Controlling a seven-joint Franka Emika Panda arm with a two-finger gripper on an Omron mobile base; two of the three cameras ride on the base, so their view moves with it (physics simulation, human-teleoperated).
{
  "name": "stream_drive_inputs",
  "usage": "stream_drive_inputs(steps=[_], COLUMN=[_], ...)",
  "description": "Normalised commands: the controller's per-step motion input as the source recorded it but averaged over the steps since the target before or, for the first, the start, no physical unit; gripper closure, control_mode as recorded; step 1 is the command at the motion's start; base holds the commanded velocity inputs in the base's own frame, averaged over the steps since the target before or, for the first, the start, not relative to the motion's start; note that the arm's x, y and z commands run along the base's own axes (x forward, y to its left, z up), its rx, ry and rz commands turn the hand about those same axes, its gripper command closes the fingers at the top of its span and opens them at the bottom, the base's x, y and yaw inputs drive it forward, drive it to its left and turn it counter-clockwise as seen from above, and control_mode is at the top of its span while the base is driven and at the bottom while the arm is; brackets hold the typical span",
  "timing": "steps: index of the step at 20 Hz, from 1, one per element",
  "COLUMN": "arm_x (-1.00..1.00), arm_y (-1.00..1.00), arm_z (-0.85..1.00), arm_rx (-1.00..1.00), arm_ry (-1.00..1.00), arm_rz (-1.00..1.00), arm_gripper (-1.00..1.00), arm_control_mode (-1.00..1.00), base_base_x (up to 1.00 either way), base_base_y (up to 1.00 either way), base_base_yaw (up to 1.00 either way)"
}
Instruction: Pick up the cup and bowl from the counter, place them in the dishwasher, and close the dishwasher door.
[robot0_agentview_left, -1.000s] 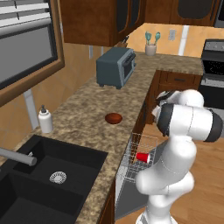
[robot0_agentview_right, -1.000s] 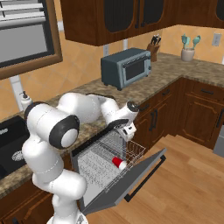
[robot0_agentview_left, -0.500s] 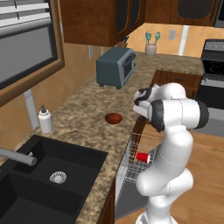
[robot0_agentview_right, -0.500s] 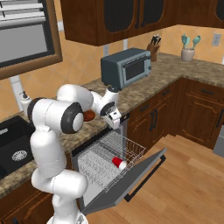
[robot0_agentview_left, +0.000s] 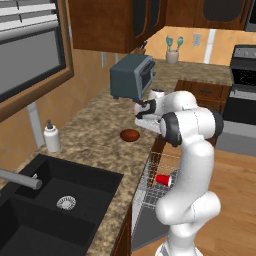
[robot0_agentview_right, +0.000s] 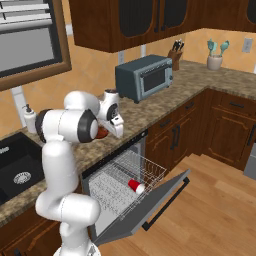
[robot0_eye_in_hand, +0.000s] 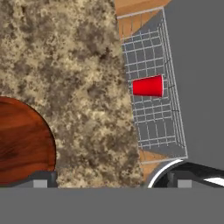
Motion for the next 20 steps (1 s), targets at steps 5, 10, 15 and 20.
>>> stream_drive_inputs(steps=[5,10,15,20], arm_x=[0.33,0.11,0.20,0.16], arm_y=[0.40,0.22,0.18,0.09], arm_z=[-0.14,-0.32,-0.36,-0.33], arm_rx=[0.00,0.00,0.00,0.00], arm_ry=[0.01,0.00,0.00,0.00], arm_rz=[0.07,0.07,0.05,0.05], arm_gripper=[-1.00,-1.00,-1.00,-1.00], arm_control_mode=[-1.00,-1.00,-1.00,-1.00], base_base_x=[0.00,0.00,0.00,0.00], base_base_y=[0.00,0.00,0.00,0.00], base_base_yaw=[0.00,0.00,0.00,0.00])
